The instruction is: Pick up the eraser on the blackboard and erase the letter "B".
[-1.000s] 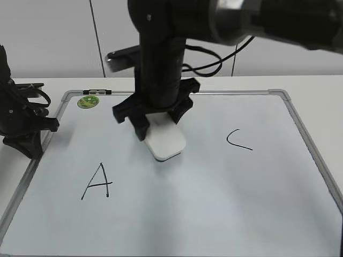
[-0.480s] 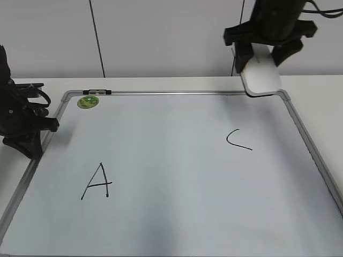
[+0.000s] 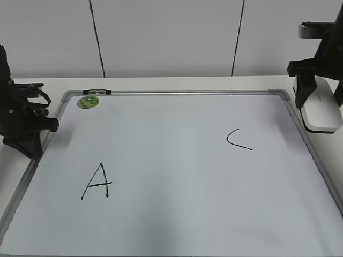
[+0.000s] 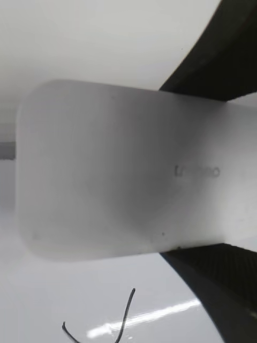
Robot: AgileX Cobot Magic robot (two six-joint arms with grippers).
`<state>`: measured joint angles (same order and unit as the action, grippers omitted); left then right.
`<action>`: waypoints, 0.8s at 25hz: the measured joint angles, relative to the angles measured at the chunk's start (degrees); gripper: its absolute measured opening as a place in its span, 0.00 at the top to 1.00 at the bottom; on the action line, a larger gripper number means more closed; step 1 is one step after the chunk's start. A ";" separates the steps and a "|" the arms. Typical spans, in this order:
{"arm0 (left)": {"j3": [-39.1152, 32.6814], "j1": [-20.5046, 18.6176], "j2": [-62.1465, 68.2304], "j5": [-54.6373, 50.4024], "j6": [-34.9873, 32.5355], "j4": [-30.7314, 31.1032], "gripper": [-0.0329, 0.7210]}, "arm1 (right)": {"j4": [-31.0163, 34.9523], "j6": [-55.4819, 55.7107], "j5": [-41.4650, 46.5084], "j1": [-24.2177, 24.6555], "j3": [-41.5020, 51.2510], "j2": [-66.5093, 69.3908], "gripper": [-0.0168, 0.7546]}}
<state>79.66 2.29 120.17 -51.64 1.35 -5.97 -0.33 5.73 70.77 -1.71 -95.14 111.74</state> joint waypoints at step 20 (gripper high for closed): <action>0.00 0.00 0.00 0.00 0.00 0.00 0.90 | 3.24 -7.40 -0.91 1.74 1.33 9.19 0.30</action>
<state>79.66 2.29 120.17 -51.64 1.35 -5.97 2.91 -1.66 69.86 0.03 -93.82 120.92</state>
